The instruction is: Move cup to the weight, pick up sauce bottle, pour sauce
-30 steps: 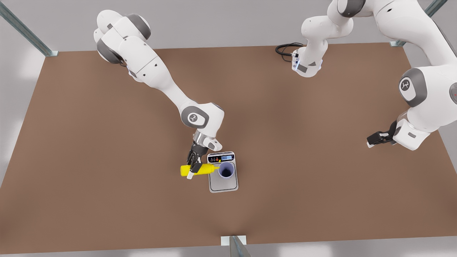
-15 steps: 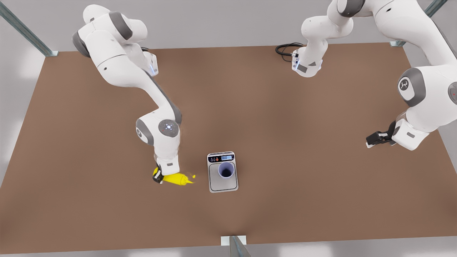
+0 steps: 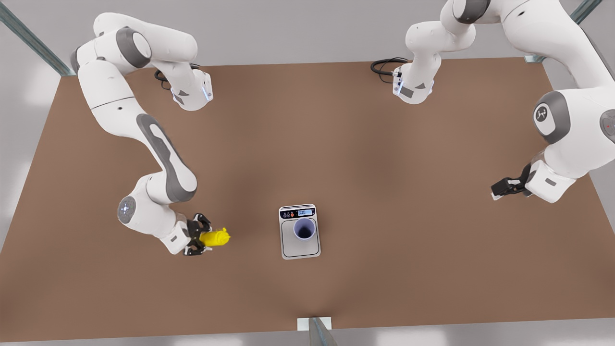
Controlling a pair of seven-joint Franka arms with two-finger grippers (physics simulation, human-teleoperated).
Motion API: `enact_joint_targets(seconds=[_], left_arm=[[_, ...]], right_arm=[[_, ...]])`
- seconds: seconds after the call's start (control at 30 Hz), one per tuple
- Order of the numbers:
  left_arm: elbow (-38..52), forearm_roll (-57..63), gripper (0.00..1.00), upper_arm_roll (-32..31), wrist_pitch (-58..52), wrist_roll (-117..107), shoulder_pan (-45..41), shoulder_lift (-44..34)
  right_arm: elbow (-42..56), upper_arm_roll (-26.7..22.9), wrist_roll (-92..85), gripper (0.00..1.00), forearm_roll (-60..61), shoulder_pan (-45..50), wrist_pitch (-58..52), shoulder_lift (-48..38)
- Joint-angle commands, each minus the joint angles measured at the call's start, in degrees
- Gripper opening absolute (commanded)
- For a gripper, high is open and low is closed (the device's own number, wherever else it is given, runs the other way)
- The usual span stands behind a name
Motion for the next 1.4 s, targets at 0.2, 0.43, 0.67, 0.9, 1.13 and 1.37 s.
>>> enact_joint_targets(seconds=[0.2, 0.43, 0.67, 0.9, 1.13, 1.37], left_arm=[[0.09, 0.15, 1.00, 0.00, 0.00, 0.00, 0.02, 0.26], [0.09, 0.24, 1.00, 0.00, 0.79, 0.00, -0.07, 0.26], [0.09, 0.24, 1.00, 0.00, 0.70, 0.35, -0.07, -0.09], [0.09, 1.30, 1.00, 0.00, 0.62, 0.44, -0.07, -0.27], [0.09, 1.30, 1.00, -0.09, 0.70, 0.09, -0.42, -0.18], [0.09, 1.30, 1.00, 0.00, 0.70, 0.00, -0.77, 0.08]], right_arm=[[-1.24, 4.78, -28.60, 0.55, 26.47, -7.00, -6.42, 4.01], [-4.84, 3.55, -45.49, 0.55, 42.47, -13.59, -15.82, 7.44], [-3.70, 2.06, -48.30, 0.55, 45.46, -15.00, -17.93, 11.92], [-2.73, 1.62, -50.59, 0.56, 46.43, -14.30, -16.52, 13.85], [-2.73, 1.62, -50.50, 0.66, 46.43, -14.56, -16.17, 14.56], [-2.73, 1.44, -50.50, 0.72, 46.51, -14.83, -16.26, 14.56]])
